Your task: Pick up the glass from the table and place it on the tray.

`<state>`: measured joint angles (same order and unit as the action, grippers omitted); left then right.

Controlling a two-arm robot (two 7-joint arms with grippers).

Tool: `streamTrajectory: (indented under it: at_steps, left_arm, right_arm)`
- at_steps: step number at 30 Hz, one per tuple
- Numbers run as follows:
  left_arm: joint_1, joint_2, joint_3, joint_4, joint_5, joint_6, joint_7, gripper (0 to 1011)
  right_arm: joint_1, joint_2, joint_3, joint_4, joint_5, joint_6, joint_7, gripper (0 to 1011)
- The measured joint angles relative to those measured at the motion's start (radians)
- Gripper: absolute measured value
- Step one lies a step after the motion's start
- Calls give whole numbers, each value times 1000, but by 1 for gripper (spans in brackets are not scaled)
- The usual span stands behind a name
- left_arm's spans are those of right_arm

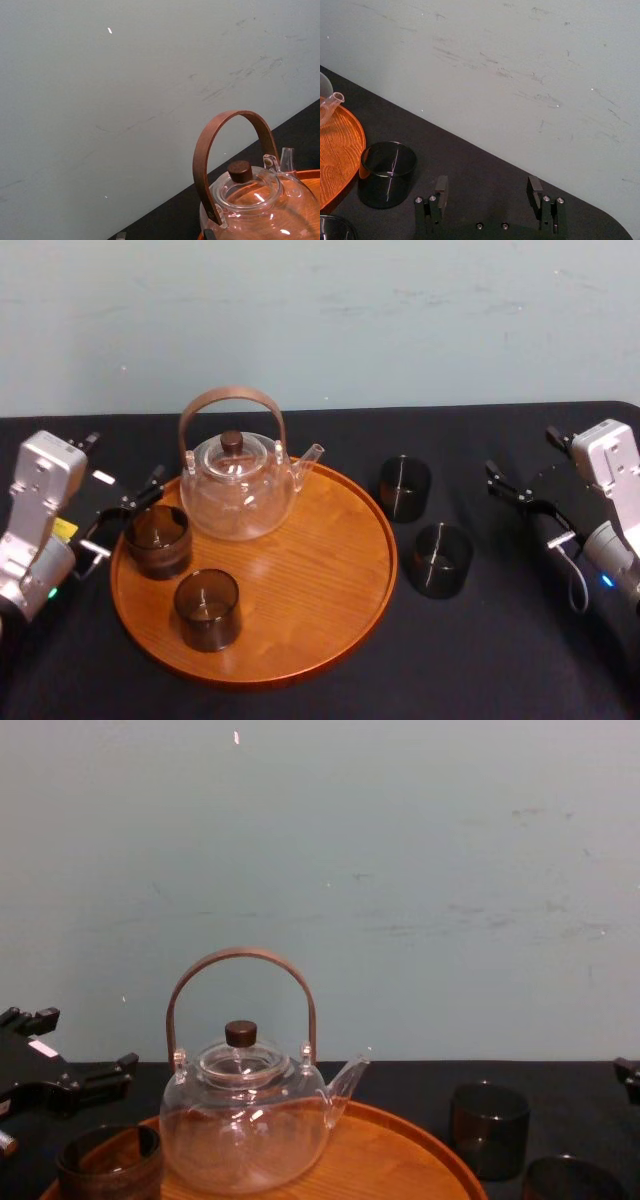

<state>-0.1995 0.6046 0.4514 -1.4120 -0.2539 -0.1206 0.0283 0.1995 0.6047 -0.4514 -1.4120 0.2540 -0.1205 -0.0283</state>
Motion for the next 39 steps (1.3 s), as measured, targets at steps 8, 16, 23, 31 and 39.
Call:
streamTrajectory:
  at_steps: [8,16,23,31,39]
  left_arm:
    - [0,0,0,0,0,0,0,1001]
    - [0,0,0,0,0,0,0,1001]
    - [0,0,0,0,0,0,0,1001]
    - [0,0,0,0,0,0,0,1001]
    - [0,0,0,0,0,0,0,1001]
  right_arm:
    - [0,0,0,0,0,0,0,1002]
    - [0,0,0,0,0,0,0,1002]
    - [0,0,0,0,0,0,0,1002]
    - [0,0,0,0,0,0,0,1002]
    - [0,0,0,0,0,0,0,1002]
